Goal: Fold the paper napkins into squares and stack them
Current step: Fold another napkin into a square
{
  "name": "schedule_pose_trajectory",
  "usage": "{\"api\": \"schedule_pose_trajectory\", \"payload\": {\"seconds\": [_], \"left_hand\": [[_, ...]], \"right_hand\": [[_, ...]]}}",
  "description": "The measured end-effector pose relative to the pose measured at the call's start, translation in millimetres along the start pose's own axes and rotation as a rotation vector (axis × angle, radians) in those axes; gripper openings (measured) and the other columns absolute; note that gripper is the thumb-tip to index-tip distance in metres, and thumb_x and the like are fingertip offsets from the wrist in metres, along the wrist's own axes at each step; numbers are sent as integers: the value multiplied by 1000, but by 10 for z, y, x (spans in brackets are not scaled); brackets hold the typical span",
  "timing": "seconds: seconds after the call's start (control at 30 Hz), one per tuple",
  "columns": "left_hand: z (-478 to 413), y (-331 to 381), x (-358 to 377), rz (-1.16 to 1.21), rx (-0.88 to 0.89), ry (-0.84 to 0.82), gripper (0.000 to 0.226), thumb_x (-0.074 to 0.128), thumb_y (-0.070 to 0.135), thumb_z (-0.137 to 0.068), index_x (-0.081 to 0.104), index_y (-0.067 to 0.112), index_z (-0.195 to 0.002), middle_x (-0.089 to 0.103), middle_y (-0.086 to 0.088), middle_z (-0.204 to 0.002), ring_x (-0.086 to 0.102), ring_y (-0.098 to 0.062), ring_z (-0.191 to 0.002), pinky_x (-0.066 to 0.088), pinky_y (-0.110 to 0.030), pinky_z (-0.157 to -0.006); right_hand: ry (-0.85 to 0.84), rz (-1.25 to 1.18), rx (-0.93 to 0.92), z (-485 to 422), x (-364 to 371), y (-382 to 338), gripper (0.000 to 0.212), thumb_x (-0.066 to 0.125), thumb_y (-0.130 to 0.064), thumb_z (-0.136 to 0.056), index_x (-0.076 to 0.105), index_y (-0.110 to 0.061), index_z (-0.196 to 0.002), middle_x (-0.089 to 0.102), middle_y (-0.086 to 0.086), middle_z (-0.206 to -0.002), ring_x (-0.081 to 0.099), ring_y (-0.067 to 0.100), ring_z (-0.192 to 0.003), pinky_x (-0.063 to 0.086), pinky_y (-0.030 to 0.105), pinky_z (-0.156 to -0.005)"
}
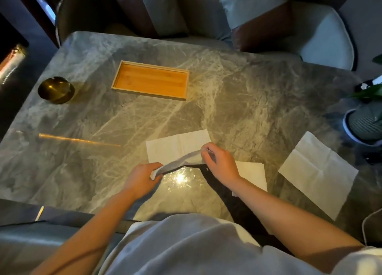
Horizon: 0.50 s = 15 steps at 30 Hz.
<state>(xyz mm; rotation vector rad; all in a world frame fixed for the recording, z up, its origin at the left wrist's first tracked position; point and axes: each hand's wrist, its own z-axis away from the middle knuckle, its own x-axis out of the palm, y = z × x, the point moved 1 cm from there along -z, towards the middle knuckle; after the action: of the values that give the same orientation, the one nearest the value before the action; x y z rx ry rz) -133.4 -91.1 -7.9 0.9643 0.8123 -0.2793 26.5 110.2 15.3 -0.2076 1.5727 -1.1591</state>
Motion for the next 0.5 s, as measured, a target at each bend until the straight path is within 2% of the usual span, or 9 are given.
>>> {"api": "schedule_pose_trajectory", "payload": {"seconds": [0.07, 0.13, 0.2, 0.3, 0.43, 0.5], "left_hand": [[-3, -64, -6, 33, -96, 59, 12, 55, 18, -91, 57, 20, -79, 65, -8, -77, 62, -31, -76, 40, -30, -59], [-20, -120, -10, 63, -159, 92, 12, 51, 18, -93, 55, 17, -82, 66, -11, -79, 60, -32, -74, 43, -34, -61], [-31, -166, -15, 108, -199, 104, 13, 46, 20, -96, 57, 15, -91, 67, -14, -86, 61, -33, -78, 47, -37, -67], [-32, -239, -39, 179, -237, 129, 24, 45, 22, -97, 59, 12, -112, 68, -12, -102, 62, -31, -93, 46, -35, -73], [-29, -273, -49, 194, -287, 87, 24, 51, 28, -92, 57, 19, -113, 68, -4, -97, 63, -23, -87, 49, -36, -70], [-40, -294, -58, 159, -307, 71, 19, 54, 24, -88, 58, 20, -107, 67, -4, -90, 62, -20, -80, 50, -37, -69]], "right_hand": [[-24, -16, 57, -51, 26, 10, 19, 61, -35, -88, 52, -35, -104, 60, -11, -82, 60, 13, -78, 53, 40, -69], [-88, -31, 151, -86, 61, 57, 44, 70, -35, -80, 44, -40, -115, 57, -17, -97, 58, 9, -90, 51, 34, -76], [-150, -51, 230, -100, 95, 136, 55, 74, -28, -78, 42, -35, -122, 56, -11, -109, 57, 13, -99, 49, 31, -79], [-185, -130, 286, -91, 133, 241, 41, 70, -11, -81, 53, -27, -115, 63, -9, -101, 65, 18, -98, 51, 24, -76], [-156, -97, 327, -88, 162, 294, 24, 63, -9, -86, 58, -20, -107, 68, -3, -101, 65, 17, -92, 54, 43, -85], [-139, -65, 334, -100, 163, 303, 20, 62, -11, -87, 56, -20, -104, 68, 0, -101, 65, 18, -89, 54, 46, -84]]}}
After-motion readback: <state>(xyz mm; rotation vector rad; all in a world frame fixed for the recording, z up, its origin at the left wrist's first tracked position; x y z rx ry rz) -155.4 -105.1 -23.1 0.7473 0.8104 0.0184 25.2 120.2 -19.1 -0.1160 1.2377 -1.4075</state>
